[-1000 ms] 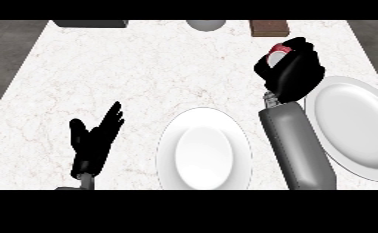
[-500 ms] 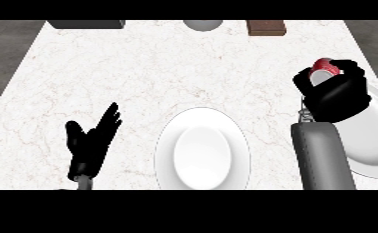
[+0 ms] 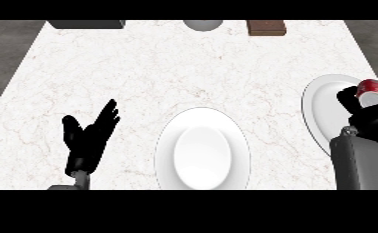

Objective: Pick the can from the plate and place it in the plate

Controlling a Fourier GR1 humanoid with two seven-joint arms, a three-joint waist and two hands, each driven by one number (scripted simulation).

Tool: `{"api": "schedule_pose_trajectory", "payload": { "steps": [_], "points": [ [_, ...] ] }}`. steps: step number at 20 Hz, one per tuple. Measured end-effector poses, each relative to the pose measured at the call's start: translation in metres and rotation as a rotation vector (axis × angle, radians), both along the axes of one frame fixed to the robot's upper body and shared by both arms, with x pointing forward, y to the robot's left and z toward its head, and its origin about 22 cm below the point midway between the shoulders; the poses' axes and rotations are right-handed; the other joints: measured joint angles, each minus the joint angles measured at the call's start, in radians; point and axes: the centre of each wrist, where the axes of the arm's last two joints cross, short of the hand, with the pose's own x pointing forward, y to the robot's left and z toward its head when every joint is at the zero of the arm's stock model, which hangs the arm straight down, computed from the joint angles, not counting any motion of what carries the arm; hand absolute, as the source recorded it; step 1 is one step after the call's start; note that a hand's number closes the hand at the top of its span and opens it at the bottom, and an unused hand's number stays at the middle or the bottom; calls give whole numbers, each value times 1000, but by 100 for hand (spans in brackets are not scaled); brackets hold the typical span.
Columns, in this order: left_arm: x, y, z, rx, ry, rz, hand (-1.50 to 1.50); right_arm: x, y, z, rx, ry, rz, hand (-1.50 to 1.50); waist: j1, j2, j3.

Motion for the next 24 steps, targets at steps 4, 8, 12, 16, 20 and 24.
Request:
{"api": "schedule_pose_trajectory", "payload": {
  "steps": [4,8,12,16,20,24],
  "points": [
    [-3,-5,0,-2,-3,-5,0,-6,-37,-4,19,-21,-21,150,2,-1,0],
    [1,-4,2,1,-5,1,0,-14,-65,-14,154,14,-86,-150,3,1,0],
    [2,0,1,0,-10,-9,0,-15,-80,-25,296,108,-77,-150,9,3,2],
    [-1,-6,-3,-10,-14,-17,0,-18,-93,-33,353,107,-8,-150,14,4,4],
    [-2,-1,-4,-1,-6,-4,0,-25,-100,-34,335,20,77,-150,10,4,5],
    [-2,-2,-6,0,-2,0,0,-32,-102,-31,290,-124,115,-150,3,1,5]
  ]
}}
